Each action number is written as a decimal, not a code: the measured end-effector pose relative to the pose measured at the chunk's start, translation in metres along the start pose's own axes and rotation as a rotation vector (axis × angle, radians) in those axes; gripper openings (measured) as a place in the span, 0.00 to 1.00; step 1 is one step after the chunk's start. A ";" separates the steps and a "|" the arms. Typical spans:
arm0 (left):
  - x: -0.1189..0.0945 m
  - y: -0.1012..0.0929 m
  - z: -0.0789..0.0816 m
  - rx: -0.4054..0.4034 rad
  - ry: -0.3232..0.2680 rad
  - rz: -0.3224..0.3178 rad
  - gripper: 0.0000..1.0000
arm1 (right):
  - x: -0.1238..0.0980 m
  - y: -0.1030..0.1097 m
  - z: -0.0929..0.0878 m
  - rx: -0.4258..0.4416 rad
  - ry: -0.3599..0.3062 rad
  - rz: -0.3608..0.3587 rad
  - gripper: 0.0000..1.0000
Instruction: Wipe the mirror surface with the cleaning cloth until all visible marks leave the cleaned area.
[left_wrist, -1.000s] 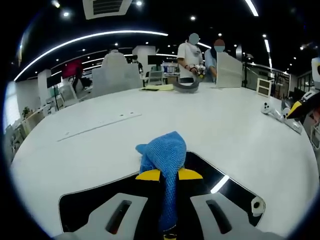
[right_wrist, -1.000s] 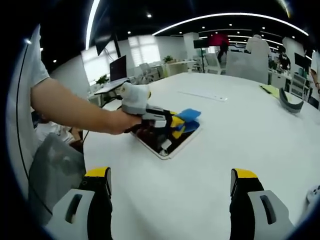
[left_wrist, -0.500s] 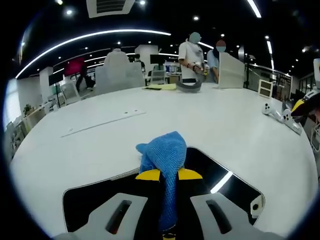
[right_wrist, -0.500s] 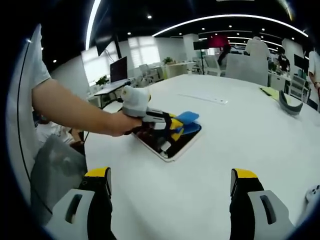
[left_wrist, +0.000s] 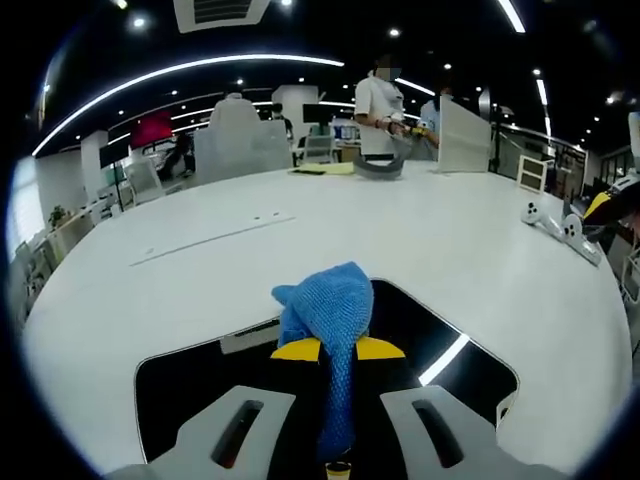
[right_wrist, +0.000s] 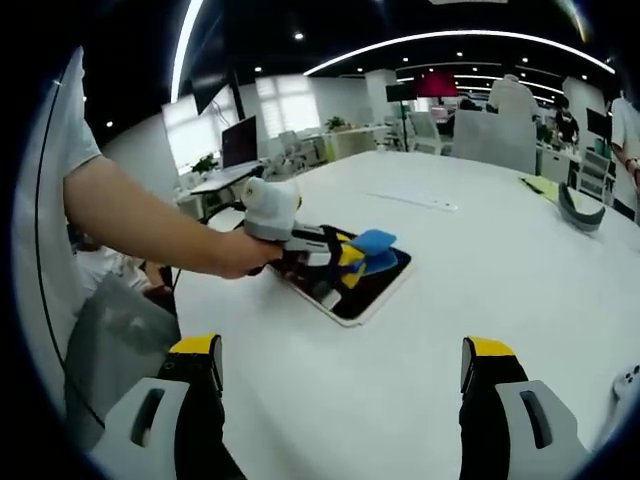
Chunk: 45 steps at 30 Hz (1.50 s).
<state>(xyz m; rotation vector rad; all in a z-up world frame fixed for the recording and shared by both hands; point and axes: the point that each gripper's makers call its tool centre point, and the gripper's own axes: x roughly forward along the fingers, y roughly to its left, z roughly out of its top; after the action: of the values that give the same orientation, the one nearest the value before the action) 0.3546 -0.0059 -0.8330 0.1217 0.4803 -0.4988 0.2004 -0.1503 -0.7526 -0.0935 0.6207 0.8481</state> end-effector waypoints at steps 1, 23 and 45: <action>-0.002 0.000 -0.001 -0.002 0.003 0.001 0.07 | -0.001 0.002 -0.001 -0.001 0.003 0.001 1.00; -0.031 -0.014 -0.023 0.006 0.033 -0.039 0.07 | 0.007 0.032 0.013 -0.011 -0.002 -0.002 1.00; -0.053 -0.030 -0.037 0.022 0.031 -0.105 0.07 | 0.008 0.052 0.008 -0.022 0.032 -0.036 1.00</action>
<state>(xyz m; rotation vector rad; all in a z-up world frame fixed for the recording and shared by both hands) 0.2835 -0.0011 -0.8402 0.1261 0.5131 -0.6061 0.1704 -0.1079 -0.7417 -0.1379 0.6377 0.8200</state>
